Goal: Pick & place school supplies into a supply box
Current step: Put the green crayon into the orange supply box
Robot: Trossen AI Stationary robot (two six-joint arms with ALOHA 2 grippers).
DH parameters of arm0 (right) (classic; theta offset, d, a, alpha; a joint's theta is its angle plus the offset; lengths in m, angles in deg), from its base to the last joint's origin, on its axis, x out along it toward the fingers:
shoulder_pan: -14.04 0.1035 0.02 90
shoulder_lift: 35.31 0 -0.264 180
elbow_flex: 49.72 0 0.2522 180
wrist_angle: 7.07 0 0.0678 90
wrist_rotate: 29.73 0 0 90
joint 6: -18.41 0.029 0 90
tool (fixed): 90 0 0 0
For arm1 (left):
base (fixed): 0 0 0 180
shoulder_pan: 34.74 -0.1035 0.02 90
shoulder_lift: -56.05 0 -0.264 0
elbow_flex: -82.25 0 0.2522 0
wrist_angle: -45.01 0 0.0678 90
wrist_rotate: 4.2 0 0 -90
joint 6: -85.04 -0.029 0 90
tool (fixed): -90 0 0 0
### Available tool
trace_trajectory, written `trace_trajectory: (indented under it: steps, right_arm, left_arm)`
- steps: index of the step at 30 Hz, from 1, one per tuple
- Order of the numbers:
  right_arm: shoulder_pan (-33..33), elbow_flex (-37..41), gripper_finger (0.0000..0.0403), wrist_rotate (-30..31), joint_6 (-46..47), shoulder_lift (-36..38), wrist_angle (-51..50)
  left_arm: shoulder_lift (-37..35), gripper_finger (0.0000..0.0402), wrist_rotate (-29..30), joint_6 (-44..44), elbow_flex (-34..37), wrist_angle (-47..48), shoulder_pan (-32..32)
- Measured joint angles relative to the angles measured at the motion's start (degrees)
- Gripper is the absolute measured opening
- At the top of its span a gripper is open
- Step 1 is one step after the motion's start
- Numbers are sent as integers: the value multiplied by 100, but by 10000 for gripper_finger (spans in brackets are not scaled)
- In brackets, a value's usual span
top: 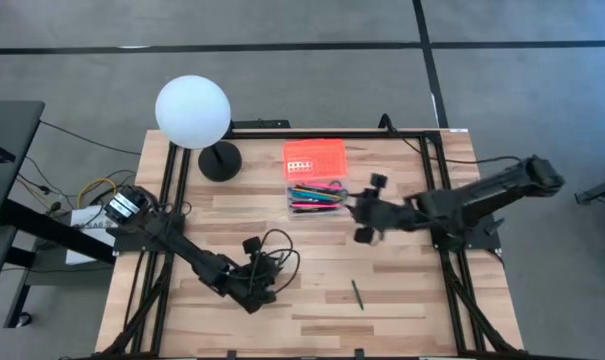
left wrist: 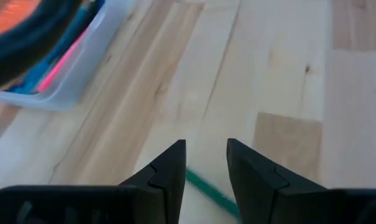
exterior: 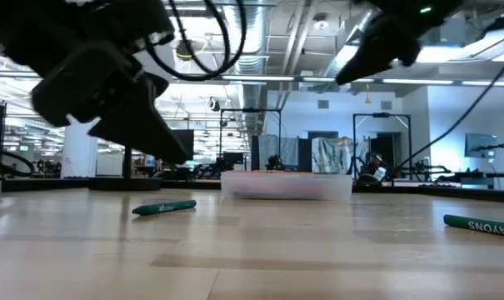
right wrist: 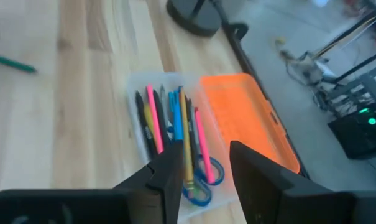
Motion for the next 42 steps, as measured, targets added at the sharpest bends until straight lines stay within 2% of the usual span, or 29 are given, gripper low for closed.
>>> trace_trajectory:
  steps: [4, 6, 11, 14, 17, 19, 24, 31, 34, 42]
  right_arm:
    - [774, 678, 122, 711, 692, 595, 258]
    - [1200, 973, 122, 1163, 1002, 778, 427]
    - [2261, 1445, 122, 2292, 1565, 893, 628]
    - [2720, 1526, 121, 2723, 1866, 831, 625]
    - [3076, 1536, 121, 3080, 1756, 776, 630]
    - [3251, 1534, 121, 3319, 1733, 788, 662]
    - [3395, 1534, 121, 3381, 1721, 786, 648]
    - [3291, 1534, 121, 3345, 1858, 786, 649]
    - [3291, 1534, 121, 3337, 1922, 786, 648]
    - [3293, 1534, 120, 3302, 1970, 786, 646]
  left_arm:
    - [-2, 114, -499, 97, -2, -115, -414]
    - [-2, 121, -971, 178, -2, -132, -657]
    - [-5, 149, -2208, 531, -5, -125, -1162]
    - [-9, 166, -2635, 663, -7, -80, -1346]
    - [-9, 176, -2597, 551, -34, -49, -1354]
    - [-11, 177, -2361, 401, -133, 57, -1273]
    - [-17, 163, -2123, 316, -446, 578, -1153]
    - [-17, 138, -2226, 1245, -860, 2078, -1159]
    - [-17, 129, -2393, 1430, -861, 2195, -1175]
    - [-13, 125, -2399, 1432, -861, 2132, -1175]
